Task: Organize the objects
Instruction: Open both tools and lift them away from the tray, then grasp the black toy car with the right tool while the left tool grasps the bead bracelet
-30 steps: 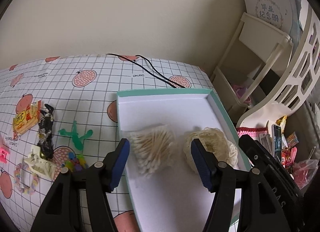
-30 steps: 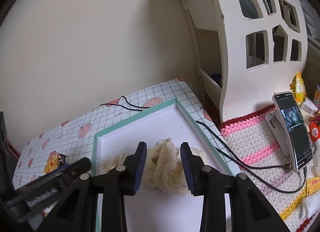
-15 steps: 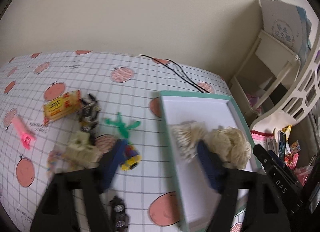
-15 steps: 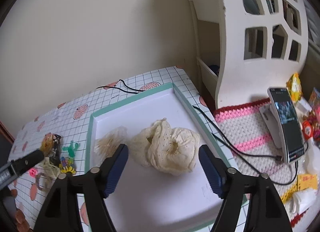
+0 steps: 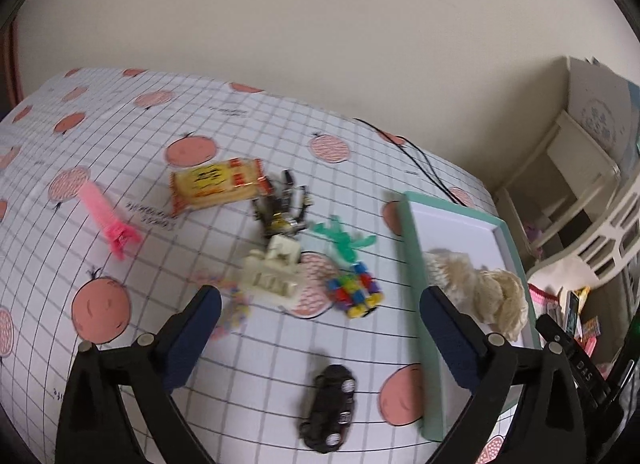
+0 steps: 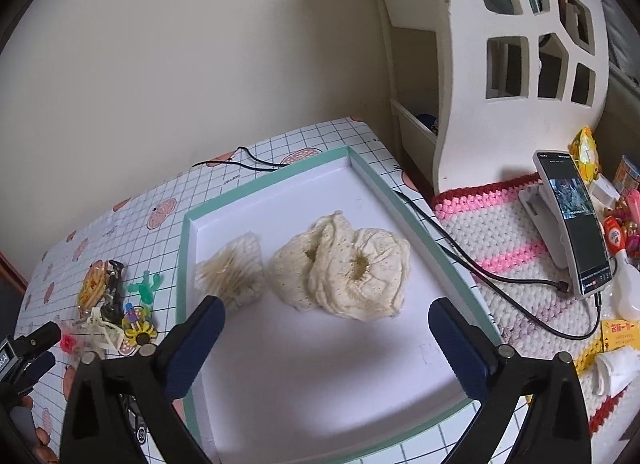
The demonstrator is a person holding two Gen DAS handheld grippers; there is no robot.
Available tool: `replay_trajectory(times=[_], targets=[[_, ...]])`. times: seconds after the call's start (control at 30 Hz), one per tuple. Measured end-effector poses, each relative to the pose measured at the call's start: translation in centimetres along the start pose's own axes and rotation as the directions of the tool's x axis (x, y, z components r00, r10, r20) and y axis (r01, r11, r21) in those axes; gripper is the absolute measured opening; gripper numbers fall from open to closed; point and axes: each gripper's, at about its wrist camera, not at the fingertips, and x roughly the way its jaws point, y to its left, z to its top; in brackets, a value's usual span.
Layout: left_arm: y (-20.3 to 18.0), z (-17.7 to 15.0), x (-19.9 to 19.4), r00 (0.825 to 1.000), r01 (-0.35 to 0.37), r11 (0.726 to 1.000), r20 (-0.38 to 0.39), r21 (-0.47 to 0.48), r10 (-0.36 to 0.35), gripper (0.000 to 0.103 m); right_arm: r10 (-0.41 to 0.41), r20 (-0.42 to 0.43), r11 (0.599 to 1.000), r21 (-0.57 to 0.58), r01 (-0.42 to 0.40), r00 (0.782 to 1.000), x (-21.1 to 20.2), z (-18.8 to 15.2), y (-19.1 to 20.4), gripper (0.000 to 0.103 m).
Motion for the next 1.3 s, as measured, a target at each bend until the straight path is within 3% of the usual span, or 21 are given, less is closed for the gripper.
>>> replay_trajectory(times=[0.27, 0.6, 1.07, 1.3], targets=[[3.4, -0.1, 0.1, 0.999, -0.039, 0.997, -0.019, -0.062, 0.038, 0.100, -0.034, 0.036, 0.995, -0.095, 0.038, 0.999, 0.0, -0.3, 3.4, 0.103], [7.5, 0.2, 0.1, 0.996, -0.092, 0.986, -0.029, -0.138, 0.089, 0.100, 0.071, 0.012, 0.969, -0.237, -0.067, 0.997, 0.0, -1.4, 10.2, 0.103], [12.5, 0.4, -0.1, 0.985, -0.173, 0.965, -0.057, -0.197, 0.165, 0.100, 0.155, -0.101, 0.928, -0.328, -0.180, 0.983, 0.8, -4.8, 18.1, 0.103], [12.9, 0.3, 0.3, 0.982, -0.184, 0.963, -0.083, -0.195, 0.171, 0.100, 0.099, -0.197, 0.889, -0.423, -0.175, 0.976, 2.2, -7.2, 20.9, 0.103]])
